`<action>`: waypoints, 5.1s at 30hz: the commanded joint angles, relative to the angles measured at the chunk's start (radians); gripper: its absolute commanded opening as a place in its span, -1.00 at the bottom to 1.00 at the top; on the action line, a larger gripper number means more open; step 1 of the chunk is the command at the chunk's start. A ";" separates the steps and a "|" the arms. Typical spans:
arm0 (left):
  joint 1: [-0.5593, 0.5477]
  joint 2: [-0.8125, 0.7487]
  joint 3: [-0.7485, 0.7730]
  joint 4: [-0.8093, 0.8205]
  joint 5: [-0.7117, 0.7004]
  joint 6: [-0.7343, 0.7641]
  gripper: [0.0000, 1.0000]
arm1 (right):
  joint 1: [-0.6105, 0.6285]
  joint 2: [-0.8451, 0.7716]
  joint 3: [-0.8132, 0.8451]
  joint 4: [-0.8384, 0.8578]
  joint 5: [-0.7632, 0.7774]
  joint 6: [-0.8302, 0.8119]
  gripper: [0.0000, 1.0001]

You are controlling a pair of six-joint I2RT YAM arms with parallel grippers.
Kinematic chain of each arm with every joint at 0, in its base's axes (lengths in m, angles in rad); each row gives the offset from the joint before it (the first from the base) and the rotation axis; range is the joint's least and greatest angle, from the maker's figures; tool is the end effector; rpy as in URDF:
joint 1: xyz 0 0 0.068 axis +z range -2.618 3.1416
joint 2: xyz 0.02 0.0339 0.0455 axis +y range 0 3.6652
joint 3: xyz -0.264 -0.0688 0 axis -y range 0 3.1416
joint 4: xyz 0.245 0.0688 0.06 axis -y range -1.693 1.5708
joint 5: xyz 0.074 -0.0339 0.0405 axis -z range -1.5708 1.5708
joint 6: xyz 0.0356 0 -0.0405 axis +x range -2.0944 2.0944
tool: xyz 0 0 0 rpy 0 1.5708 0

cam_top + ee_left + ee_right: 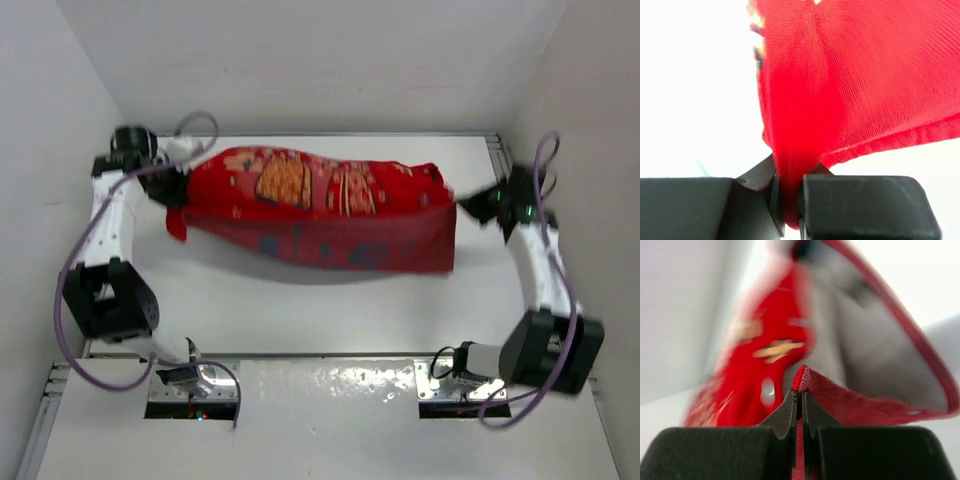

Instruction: Put the pillow into the pillowcase

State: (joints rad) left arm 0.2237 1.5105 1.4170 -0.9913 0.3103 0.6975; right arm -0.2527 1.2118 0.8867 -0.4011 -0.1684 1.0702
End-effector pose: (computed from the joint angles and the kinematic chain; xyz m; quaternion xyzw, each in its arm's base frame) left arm 0.2989 0.0568 0.3185 0.2612 0.9235 -0.0287 0.2796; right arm 0.2534 -0.0593 0.2668 0.5311 0.7384 0.2327 0.3443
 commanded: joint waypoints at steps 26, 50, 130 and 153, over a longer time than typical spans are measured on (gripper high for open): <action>0.167 -0.211 -0.349 -0.233 -0.546 0.431 0.99 | 0.066 -0.512 -0.394 0.035 0.222 -0.118 0.29; 0.154 0.288 0.169 0.263 -0.036 -0.309 0.99 | 0.460 0.603 0.615 0.062 0.073 -0.363 0.98; -0.057 0.624 0.626 0.592 0.095 -0.729 0.99 | 0.047 0.754 0.757 0.148 0.085 -0.308 0.97; -0.170 1.122 0.794 1.119 0.556 -1.251 -1.00 | 0.105 1.315 1.104 0.528 0.058 -0.145 -0.93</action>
State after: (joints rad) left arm 0.0715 2.6579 2.2044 -0.0025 0.7464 -0.4820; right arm -0.1547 2.5668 1.9968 0.0013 -0.0799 0.9226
